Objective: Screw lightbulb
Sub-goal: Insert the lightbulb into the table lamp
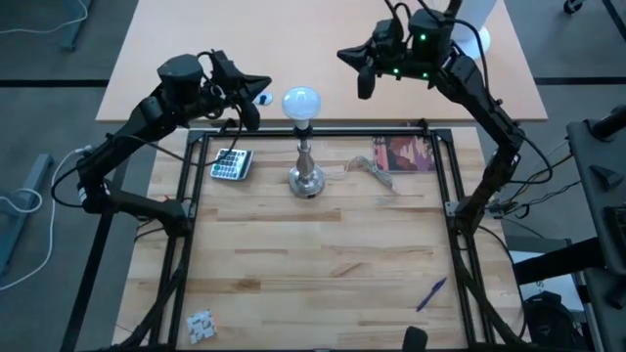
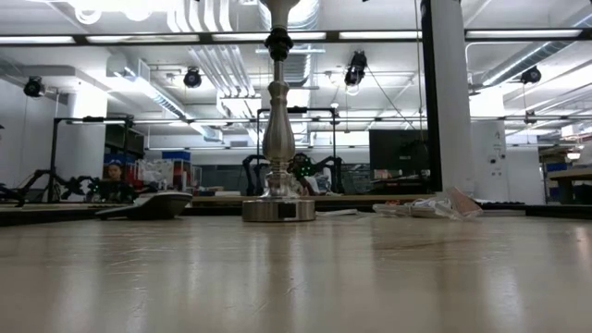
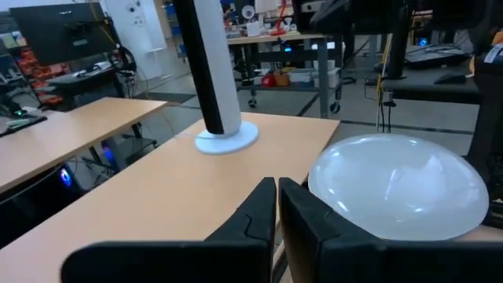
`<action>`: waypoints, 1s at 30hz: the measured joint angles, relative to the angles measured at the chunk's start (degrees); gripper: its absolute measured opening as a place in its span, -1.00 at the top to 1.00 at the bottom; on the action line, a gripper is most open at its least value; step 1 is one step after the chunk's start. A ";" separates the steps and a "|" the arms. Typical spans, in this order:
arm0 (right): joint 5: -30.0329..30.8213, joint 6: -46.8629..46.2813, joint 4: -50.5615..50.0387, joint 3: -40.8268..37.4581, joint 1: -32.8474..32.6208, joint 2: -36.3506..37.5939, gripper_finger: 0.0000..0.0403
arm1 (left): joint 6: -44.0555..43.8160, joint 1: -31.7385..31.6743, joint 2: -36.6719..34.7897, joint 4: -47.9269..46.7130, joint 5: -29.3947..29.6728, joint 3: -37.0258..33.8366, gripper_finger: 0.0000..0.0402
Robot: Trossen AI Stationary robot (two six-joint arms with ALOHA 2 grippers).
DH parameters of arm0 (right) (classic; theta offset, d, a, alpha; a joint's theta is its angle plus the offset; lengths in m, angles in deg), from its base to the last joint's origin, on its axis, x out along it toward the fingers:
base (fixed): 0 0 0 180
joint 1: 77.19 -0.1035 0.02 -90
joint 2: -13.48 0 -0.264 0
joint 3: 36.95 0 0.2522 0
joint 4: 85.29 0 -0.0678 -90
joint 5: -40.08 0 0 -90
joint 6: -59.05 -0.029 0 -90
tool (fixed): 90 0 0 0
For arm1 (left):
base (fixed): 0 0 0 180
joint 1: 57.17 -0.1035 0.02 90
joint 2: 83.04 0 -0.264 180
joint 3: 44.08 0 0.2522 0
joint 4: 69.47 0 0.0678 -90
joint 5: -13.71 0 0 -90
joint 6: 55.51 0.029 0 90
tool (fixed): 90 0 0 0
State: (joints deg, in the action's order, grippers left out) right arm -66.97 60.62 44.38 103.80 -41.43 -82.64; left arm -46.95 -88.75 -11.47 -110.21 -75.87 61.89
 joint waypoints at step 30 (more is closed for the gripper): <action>27.23 -15.64 -23.29 1.41 -0.28 0.99 1.00 | -7.77 3.81 0.84 1.47 -3.65 -0.09 0.99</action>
State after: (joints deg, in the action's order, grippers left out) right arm -39.75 44.98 21.08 105.21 -41.72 -81.65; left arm -54.72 -84.93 -10.63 -108.73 -79.52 61.80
